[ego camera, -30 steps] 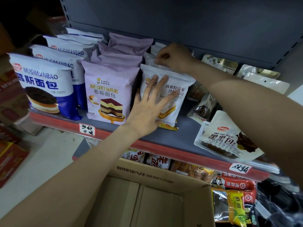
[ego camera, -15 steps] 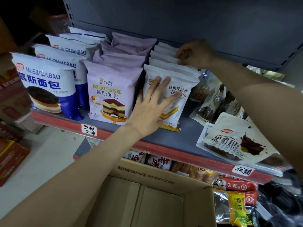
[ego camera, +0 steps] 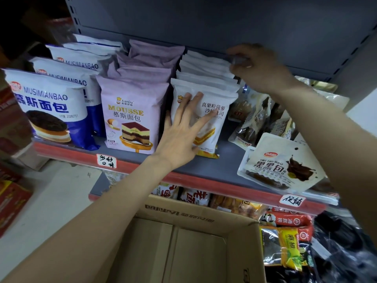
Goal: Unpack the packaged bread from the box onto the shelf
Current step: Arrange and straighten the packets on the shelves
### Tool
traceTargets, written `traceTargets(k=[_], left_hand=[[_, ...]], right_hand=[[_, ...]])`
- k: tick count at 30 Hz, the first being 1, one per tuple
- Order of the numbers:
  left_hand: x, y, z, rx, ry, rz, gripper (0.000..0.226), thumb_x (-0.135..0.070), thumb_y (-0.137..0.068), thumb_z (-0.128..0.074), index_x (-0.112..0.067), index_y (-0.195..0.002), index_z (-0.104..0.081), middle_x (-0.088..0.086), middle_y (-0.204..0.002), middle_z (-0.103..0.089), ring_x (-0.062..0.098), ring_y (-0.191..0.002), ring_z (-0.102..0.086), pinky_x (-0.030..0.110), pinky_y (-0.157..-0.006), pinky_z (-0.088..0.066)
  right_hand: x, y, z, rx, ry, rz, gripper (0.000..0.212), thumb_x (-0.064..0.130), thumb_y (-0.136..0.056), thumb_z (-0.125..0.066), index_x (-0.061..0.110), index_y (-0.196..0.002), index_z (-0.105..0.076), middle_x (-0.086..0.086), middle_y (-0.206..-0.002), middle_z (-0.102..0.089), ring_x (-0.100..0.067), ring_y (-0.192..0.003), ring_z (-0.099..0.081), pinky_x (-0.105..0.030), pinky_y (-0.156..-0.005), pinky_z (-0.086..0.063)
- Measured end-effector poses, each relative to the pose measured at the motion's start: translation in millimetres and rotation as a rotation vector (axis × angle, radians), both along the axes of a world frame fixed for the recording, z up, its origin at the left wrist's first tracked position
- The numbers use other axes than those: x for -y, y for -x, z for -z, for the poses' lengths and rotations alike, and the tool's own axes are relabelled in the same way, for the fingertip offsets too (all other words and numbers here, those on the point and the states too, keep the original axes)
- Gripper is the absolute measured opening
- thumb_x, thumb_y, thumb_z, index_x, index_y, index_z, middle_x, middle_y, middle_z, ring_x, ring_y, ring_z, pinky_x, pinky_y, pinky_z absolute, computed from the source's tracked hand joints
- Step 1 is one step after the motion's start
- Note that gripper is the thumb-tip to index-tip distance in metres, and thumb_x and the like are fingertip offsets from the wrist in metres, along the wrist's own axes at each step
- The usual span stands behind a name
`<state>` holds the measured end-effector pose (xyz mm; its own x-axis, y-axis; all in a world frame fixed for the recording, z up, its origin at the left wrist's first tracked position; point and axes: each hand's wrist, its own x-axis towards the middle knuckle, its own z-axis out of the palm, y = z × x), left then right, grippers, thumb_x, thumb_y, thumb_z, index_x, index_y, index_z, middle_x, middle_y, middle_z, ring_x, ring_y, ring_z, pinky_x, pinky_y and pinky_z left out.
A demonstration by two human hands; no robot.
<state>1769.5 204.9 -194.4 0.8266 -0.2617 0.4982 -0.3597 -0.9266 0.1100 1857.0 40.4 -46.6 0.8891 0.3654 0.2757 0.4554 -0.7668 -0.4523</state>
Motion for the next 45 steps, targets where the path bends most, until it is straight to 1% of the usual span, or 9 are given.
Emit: traceTargets(k=[6,10,13,17,21,25,30,36,45], left_hand=[[7,17,6,-0.009,0.568,-0.057,0.094,0.000,-0.071,-0.065,-0.027,-0.147,-0.017,0.019,-0.154,-0.008,0.032,-0.143,-0.008,0.035,-0.115,-0.015],[0,21,4,-0.216,0.703,-0.092,0.108,-0.001,-0.073,-0.068,-0.033,-0.150,0.002,0.014,-0.155,-0.009,0.030,-0.140,-0.022,0.032,-0.096,-0.037],[-2,18,2,-0.292,0.613,-0.057,0.106,-0.003,-0.078,-0.064,-0.035,-0.146,0.011,0.015,-0.155,-0.011,0.038,-0.125,-0.043,0.023,-0.072,-0.035],[-1,14,2,-0.293,0.562,-0.053,0.108,0.001,-0.081,-0.061,-0.037,-0.140,0.020,0.021,-0.145,-0.023,0.040,-0.113,-0.050,0.031,-0.077,-0.040],[-5,14,6,-0.305,0.496,-0.034,0.112,0.004,-0.081,-0.061,-0.039,-0.135,0.027,0.023,-0.147,-0.017,0.042,-0.115,-0.048,0.033,-0.077,-0.041],[-3,26,0,-0.392,0.471,-0.053,0.106,0.006,-0.081,-0.057,-0.030,-0.148,0.017,0.022,-0.155,0.011,0.040,-0.143,-0.012,0.045,-0.110,-0.029],[-1,93,-28,-0.476,0.533,0.058,0.078,-0.019,-0.090,-0.060,-0.030,-0.150,-0.010,0.005,-0.159,0.002,0.018,-0.146,0.005,0.028,-0.113,-0.005],[15,107,-75,-0.526,0.588,0.311,0.068,-0.033,-0.086,-0.066,-0.027,-0.143,-0.031,-0.010,-0.142,-0.044,0.005,-0.132,-0.037,0.023,-0.107,-0.028],[94,68,-98,-0.578,0.612,0.240,0.093,-0.040,-0.078,-0.074,-0.024,-0.149,-0.015,0.002,-0.149,-0.034,0.013,-0.135,-0.034,0.024,-0.105,-0.030]], right_hand=[[-27,131,64,-0.136,-0.827,0.153,0.061,0.004,-0.088,-0.053,0.033,-0.138,-0.035,0.003,-0.145,-0.034,-0.012,-0.132,-0.036,-0.020,-0.104,-0.035],[-53,129,120,-0.190,-0.599,0.182,0.084,-0.006,-0.082,-0.051,0.037,-0.146,-0.017,-0.008,-0.157,0.000,-0.015,-0.144,0.001,-0.018,-0.113,-0.016],[-50,104,134,-0.218,-0.525,0.163,0.090,-0.014,-0.080,-0.046,0.032,-0.149,-0.013,-0.012,-0.157,0.001,-0.021,-0.145,-0.005,-0.009,-0.107,-0.018],[-40,91,141,-0.168,-0.458,0.126,0.092,-0.018,-0.080,-0.040,0.035,-0.150,-0.012,-0.002,-0.159,-0.002,-0.012,-0.145,-0.005,-0.029,-0.108,-0.031],[-40,92,148,-0.145,-0.448,0.145,0.097,-0.023,-0.077,-0.037,0.038,-0.149,-0.012,-0.001,-0.159,0.000,-0.014,-0.145,-0.005,-0.015,-0.095,-0.034],[-48,117,141,-0.131,-0.421,0.178,0.089,-0.018,-0.079,-0.042,0.030,-0.149,-0.017,-0.011,-0.158,0.003,-0.019,-0.146,0.003,-0.030,-0.112,-0.027],[-21,194,106,-0.077,-0.306,0.157,0.050,-0.004,-0.088,-0.053,0.020,-0.132,-0.051,-0.005,-0.149,-0.030,-0.004,-0.129,-0.033,0.005,-0.096,-0.019],[53,241,39,-0.048,-0.310,0.177,0.026,0.005,-0.093,-0.053,0.018,-0.109,-0.069,0.018,-0.099,-0.065,0.003,-0.088,-0.062,-0.016,-0.078,-0.051],[147,193,-4,0.026,-0.256,0.234,0.024,0.008,-0.094,-0.051,0.017,-0.106,-0.070,0.010,-0.102,-0.067,-0.011,-0.090,-0.063,-0.021,-0.080,-0.050]])
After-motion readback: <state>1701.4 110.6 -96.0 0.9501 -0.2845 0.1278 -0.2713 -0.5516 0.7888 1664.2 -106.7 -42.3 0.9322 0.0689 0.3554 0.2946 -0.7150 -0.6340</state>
